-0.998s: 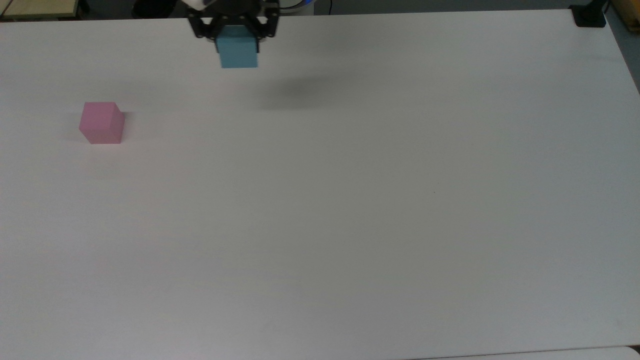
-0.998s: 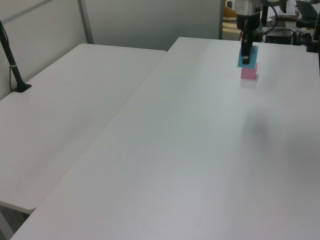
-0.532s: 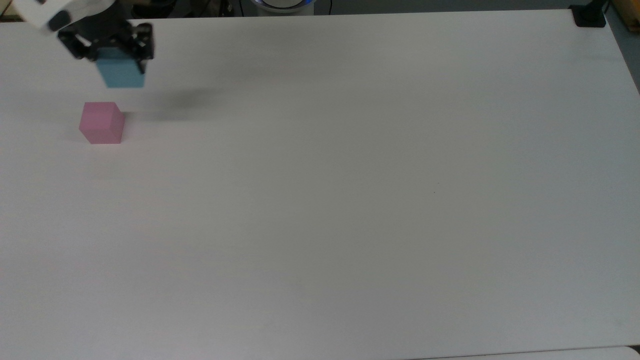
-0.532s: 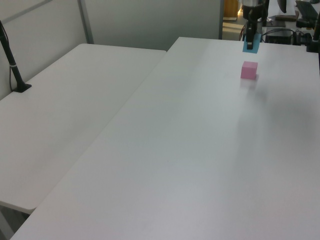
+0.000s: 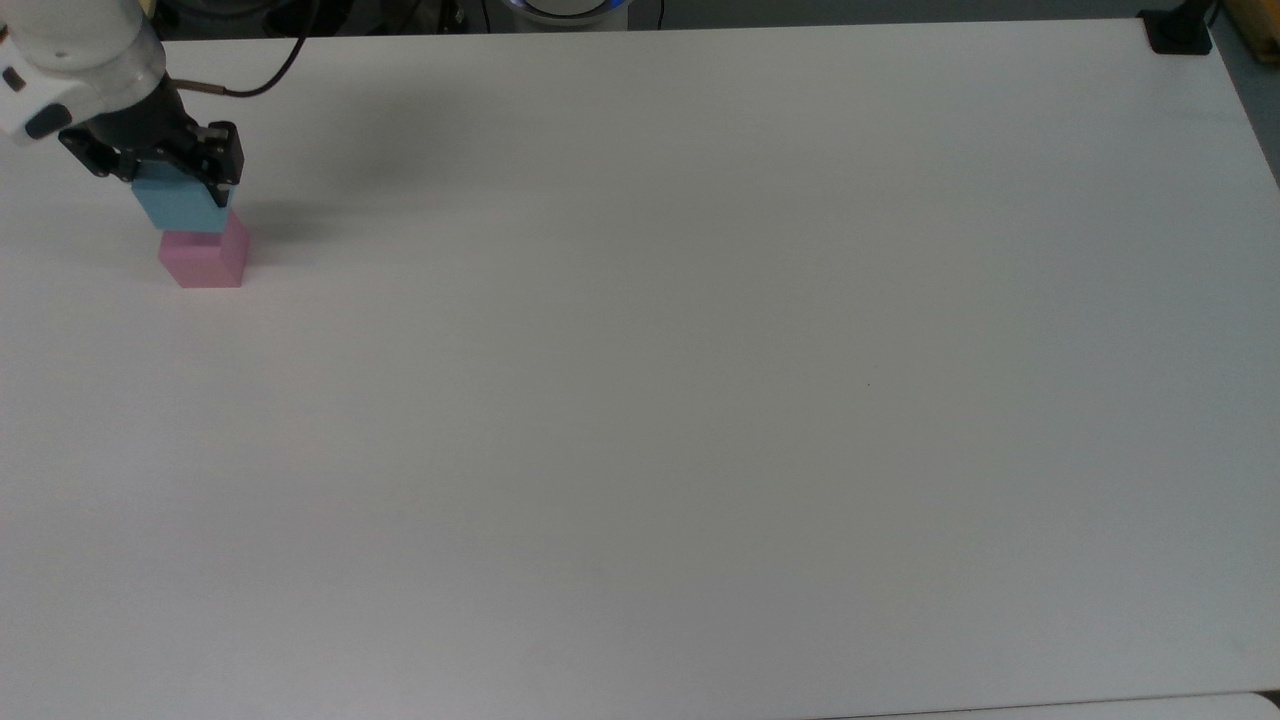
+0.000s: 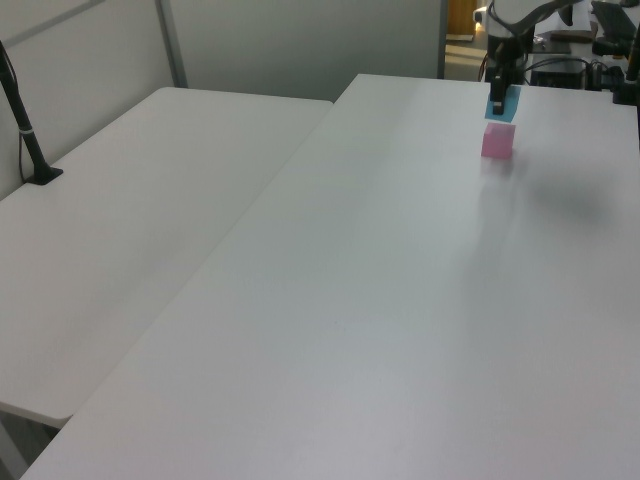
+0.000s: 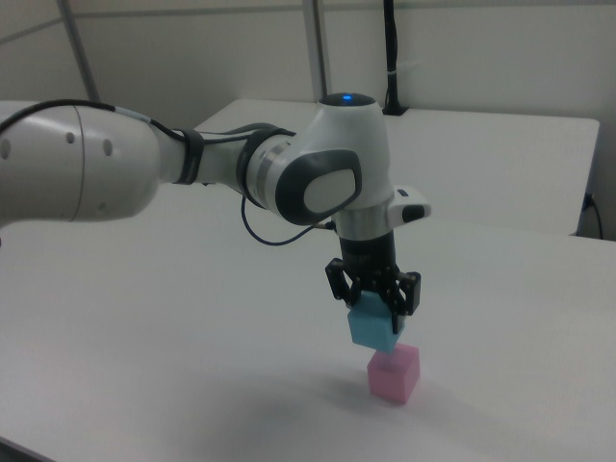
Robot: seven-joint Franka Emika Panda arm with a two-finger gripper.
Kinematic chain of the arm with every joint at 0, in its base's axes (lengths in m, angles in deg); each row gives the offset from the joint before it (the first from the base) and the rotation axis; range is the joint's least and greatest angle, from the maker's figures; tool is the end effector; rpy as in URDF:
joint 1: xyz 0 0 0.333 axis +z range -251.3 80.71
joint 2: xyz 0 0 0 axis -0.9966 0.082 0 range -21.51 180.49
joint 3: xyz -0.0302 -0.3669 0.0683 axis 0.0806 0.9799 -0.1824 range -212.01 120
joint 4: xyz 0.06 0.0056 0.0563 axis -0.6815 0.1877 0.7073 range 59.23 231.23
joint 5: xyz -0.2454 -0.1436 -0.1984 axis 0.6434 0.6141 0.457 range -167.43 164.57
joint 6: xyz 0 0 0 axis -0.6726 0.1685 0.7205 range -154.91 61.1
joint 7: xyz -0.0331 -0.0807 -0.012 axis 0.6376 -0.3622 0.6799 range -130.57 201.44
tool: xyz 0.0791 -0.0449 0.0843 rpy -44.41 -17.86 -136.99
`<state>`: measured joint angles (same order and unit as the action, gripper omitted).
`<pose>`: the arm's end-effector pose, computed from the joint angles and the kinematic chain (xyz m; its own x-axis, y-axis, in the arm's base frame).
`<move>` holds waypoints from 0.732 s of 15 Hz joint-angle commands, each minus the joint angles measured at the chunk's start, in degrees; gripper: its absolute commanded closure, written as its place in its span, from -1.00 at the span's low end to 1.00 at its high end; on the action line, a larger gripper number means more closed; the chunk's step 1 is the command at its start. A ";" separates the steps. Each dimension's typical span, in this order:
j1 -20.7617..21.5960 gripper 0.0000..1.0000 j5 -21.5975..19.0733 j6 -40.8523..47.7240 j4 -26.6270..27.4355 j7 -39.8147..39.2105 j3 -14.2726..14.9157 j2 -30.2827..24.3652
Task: Put blue cube on pink cube
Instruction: 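Lower the blue cube onto the pink cube and open the gripper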
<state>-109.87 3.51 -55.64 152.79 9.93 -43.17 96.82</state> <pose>0.5494 -0.2881 0.4768 0.9996 0.0047 -0.0280 0.0072 -0.9960 0.0894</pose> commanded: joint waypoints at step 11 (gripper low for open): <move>-1.79 0.71 1.03 -0.72 -1.40 -4.12 -0.37 2.79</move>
<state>-110.83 3.61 -55.96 152.60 8.02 -43.17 98.82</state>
